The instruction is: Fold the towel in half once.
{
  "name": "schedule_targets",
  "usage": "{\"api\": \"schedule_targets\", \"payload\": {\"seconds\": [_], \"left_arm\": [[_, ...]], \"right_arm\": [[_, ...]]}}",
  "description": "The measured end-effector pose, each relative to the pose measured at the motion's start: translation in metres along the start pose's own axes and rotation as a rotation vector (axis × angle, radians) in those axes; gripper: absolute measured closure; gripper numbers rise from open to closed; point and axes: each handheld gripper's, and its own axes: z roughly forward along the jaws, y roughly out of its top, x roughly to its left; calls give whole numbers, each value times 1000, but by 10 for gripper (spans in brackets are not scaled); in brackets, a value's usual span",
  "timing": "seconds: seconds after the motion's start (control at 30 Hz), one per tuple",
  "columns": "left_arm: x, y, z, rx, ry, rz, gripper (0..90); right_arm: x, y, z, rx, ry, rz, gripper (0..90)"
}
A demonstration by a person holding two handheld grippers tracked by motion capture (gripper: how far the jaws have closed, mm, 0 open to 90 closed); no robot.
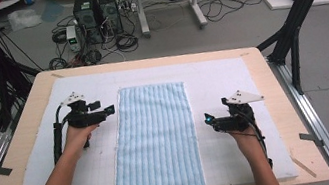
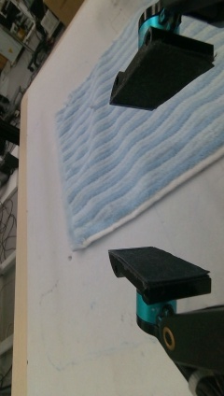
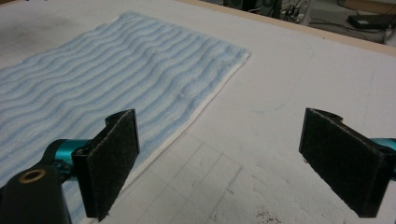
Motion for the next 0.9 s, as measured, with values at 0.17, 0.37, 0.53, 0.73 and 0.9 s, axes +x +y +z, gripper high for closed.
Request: {"api": "schedule_targets", "payload": {"seconds": [0.17,0.37,0.53,0.73,0.9], "left_arm": [[1,8,19,41,18,1,229],[7,17,42,68,58,-22,269],[10,18,60,116,98,-13,278],[7,11,74,171,165,55,302],[4,7,81,204,217,116,340]], "right_arm": [[0,0,1,1,1,1,115],[0,0,1,2,5,1,115],[-1,-1,2,12,6,10,115],[-1,-1,1,10,-2,10,115],[0,-2,3,22,-17,12,115]]}}
